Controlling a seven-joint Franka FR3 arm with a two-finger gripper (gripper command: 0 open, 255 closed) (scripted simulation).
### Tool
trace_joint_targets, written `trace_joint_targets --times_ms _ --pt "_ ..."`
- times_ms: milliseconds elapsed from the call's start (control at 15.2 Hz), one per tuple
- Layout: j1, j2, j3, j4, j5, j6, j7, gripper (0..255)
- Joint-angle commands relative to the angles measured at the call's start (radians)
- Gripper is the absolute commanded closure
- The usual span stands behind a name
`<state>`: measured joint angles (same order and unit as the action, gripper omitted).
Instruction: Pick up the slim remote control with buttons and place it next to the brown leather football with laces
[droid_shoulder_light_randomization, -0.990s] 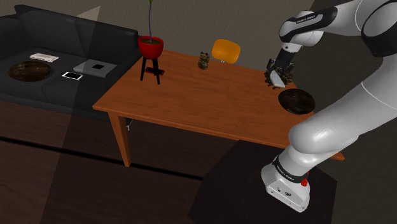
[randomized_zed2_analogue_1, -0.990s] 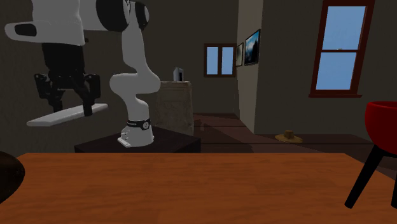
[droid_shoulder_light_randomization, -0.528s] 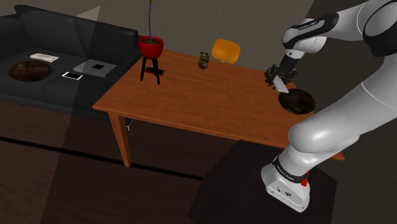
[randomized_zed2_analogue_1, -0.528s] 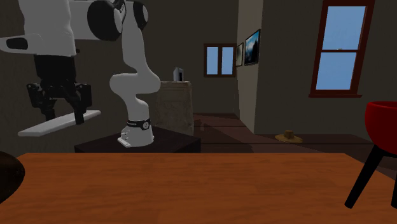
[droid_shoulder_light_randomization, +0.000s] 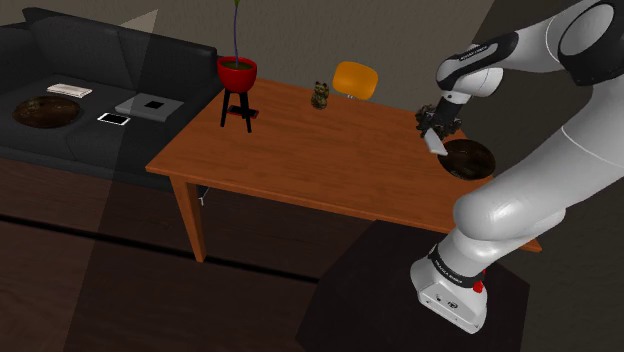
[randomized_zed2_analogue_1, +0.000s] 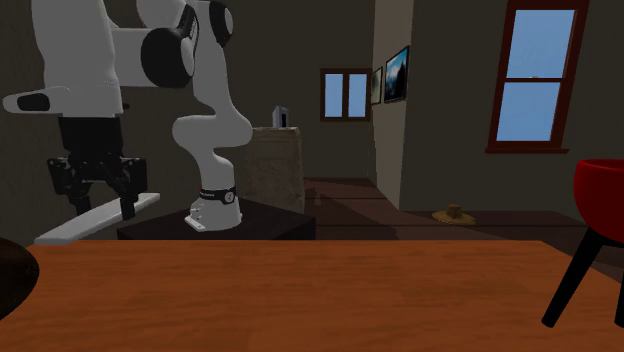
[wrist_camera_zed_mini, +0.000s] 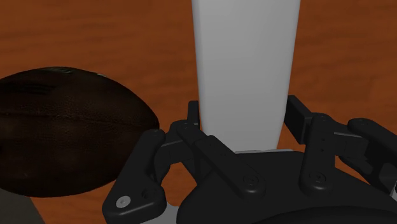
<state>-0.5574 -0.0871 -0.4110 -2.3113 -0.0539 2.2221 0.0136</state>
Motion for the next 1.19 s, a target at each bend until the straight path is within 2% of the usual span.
trace_joint_targets --times_ms 0,1122 --pt "0.001 0.013 -0.001 -0.014 0.005 0.027 -0.003 255" --pt "-0.002 0.189 0.001 -0.085 0.107 0.260 -0.076 255"
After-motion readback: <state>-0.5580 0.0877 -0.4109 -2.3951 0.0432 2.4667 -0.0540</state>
